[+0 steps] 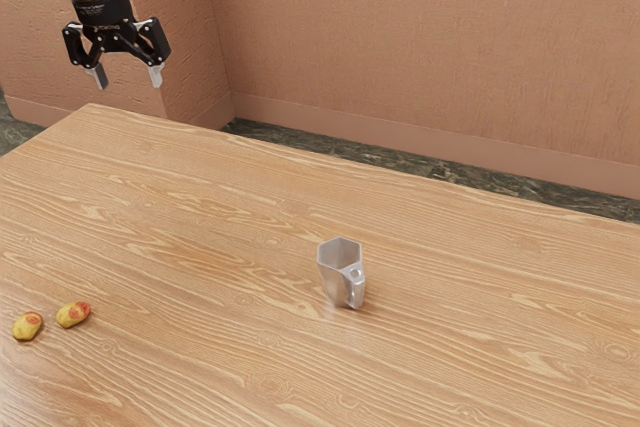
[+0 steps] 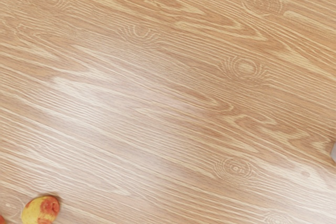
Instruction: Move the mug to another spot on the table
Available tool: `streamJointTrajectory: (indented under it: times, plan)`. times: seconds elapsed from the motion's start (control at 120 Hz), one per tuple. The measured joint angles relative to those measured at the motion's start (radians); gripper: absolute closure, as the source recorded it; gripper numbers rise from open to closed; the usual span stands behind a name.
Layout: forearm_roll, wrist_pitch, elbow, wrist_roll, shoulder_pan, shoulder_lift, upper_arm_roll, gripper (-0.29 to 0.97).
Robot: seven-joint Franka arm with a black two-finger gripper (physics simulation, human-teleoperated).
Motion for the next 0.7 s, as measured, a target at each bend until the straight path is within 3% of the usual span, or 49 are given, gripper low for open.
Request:
streamJointTrajectory:
  times: [0.217, 0.367, 0.492, 0.7]
  plan:
    - [-0.005, 0.004, 0.020, -0.007, -0.009, 0.032, -0.013, 0.00]
    - [-0.016, 0.012, 0.033, -0.112, -0.209, 0.078, -0.015, 0.00]
    - [0.047, 0.064, -0.059, -0.281, -0.382, 0.050, -0.019, 0.00]
    - [0.096, 0.233, -0.275, -0.549, -0.464, -0.003, -0.016, 0.00]
